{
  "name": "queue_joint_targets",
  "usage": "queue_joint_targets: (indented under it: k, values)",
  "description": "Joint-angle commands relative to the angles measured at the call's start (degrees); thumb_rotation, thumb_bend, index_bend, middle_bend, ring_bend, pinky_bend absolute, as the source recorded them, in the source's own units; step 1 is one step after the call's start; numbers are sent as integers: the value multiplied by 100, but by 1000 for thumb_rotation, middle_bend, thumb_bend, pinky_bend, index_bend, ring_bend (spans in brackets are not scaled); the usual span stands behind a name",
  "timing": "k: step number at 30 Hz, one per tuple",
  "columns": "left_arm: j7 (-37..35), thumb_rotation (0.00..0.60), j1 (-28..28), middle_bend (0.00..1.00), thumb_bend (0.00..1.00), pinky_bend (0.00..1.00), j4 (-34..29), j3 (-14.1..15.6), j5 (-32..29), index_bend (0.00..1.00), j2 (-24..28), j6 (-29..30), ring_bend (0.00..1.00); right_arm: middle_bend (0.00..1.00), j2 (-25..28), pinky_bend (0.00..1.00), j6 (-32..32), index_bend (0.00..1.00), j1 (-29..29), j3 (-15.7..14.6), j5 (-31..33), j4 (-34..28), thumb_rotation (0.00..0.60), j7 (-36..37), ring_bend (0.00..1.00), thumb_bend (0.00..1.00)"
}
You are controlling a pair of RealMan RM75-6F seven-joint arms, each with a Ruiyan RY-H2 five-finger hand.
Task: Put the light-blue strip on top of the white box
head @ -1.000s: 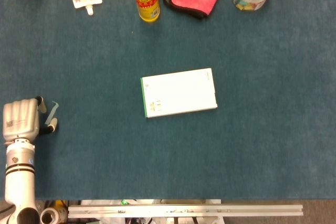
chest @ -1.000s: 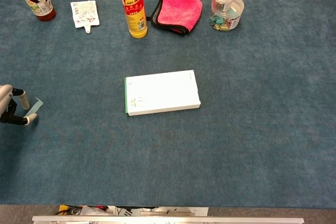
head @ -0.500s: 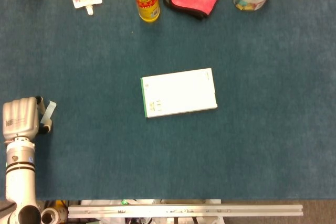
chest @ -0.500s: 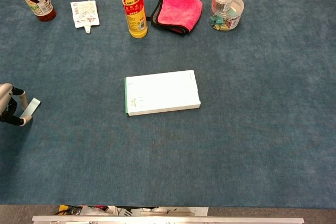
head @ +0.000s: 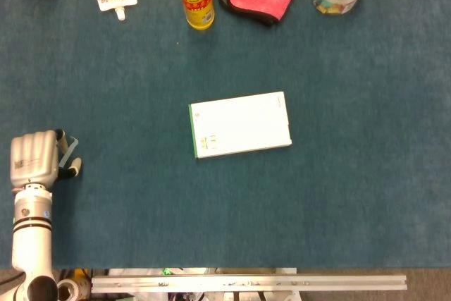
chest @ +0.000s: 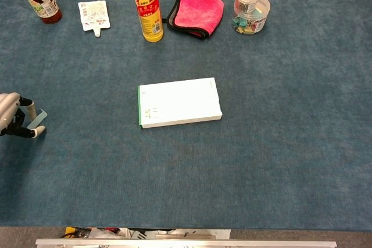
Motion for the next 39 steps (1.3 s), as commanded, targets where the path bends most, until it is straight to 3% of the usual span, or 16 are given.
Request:
queue_joint_targets:
  k: [1, 9, 15, 27, 39]
  values:
    - [11, 423, -11, 840, 258, 983, 6, -4, -10, 527, -8, 4, 920, 622, 1, 722, -5, 467, -4, -3, 3, 9, 600, 9, 583, 263]
    - [31, 425, -32, 851, 314, 990, 29, -12, -51, 549, -35, 41, 927, 622, 2, 722, -17, 467, -5, -9, -11, 22, 600, 31, 583, 263]
    - [27, 505, -42, 862, 359, 998, 54, -1, -68, 572, -48, 32, 934, 622, 8, 722, -17, 467, -12, -12, -5, 11, 600, 23, 583, 263]
    - [-21, 600, -77, 873, 380, 1000, 114, 7, -42, 595, -67, -10, 943, 622, 23, 722, -16, 467, -18, -11, -2, -13, 600, 21, 584, 261]
    - [-349, 600, -355, 876, 388, 1000, -2, 33, 1024, 590, 98, -44, 943, 622, 8, 722, 1, 467, 6, 18, -14, -112, 600, -93, 586, 259]
